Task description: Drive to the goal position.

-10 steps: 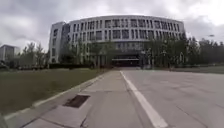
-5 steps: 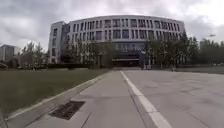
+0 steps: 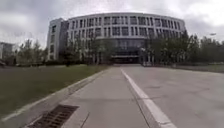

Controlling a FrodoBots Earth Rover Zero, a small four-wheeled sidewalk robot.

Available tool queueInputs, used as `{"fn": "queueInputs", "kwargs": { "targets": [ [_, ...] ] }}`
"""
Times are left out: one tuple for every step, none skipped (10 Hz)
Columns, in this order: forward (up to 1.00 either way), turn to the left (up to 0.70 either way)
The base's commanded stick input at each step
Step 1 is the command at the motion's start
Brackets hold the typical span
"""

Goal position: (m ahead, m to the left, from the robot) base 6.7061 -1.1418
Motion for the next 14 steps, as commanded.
{"fn": "queueInputs", "kwargs": {
  "targets": [
    [0.70, 0.00],
    [0.70, 0.00],
    [0.70, 0.00],
    [0.70, 0.00],
    [0.70, 0.00],
    [0.70, 0.00],
    [0.70, 0.00],
    [0.70, 0.00],
    [0.70, 0.00],
    [0.70, 0.00],
    [0.70, 0.00],
    [0.70, 0.00],
    [0.70, 0.00],
    [0.70, 0.00]
  ]
}}
